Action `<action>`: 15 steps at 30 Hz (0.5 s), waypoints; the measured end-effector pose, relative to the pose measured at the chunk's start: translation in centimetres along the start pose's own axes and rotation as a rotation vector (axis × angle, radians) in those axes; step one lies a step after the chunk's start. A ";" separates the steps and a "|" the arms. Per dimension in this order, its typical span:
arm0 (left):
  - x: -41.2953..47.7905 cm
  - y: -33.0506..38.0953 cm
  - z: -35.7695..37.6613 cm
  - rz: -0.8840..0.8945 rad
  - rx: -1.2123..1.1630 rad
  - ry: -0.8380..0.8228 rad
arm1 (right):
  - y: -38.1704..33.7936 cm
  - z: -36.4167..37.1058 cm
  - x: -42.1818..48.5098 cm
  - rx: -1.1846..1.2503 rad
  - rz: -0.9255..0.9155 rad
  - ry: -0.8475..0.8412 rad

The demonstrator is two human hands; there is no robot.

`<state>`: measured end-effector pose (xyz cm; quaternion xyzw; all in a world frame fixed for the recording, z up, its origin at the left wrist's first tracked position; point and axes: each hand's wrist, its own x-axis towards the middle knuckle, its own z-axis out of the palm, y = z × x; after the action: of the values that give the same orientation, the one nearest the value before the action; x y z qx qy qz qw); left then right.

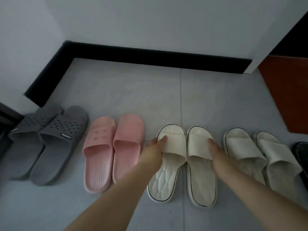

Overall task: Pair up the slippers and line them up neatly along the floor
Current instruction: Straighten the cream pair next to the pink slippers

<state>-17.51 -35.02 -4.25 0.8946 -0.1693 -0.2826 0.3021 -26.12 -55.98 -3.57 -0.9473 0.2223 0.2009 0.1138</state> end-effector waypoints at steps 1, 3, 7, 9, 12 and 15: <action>0.0 0.3 0.2 0.019 0.023 0.038 | 0.2 0.0 0.0 0.026 0.012 -0.026; 0.1 0.4 0.8 -0.011 -0.002 0.039 | 0.3 -0.3 -0.2 0.134 0.067 -0.083; -0.5 0.8 1.5 -0.078 -0.009 0.027 | 1.0 -0.6 -1.2 0.238 0.015 -0.119; -1.5 1.0 1.1 -0.080 -0.009 0.050 | 1.2 -0.6 -1.5 0.282 -0.050 -0.147; -3.1 0.4 0.7 -0.088 0.007 0.091 | 0.7 -0.5 -1.9 0.349 -0.056 -0.087; -3.7 0.3 0.2 -0.134 0.010 0.101 | -0.4 -0.3 -2.8 0.341 0.009 0.073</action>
<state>-20.57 -33.56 -2.72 0.9184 -0.0950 -0.2558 0.2864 -28.11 -54.72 -2.02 -0.9200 0.2612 0.1260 0.2637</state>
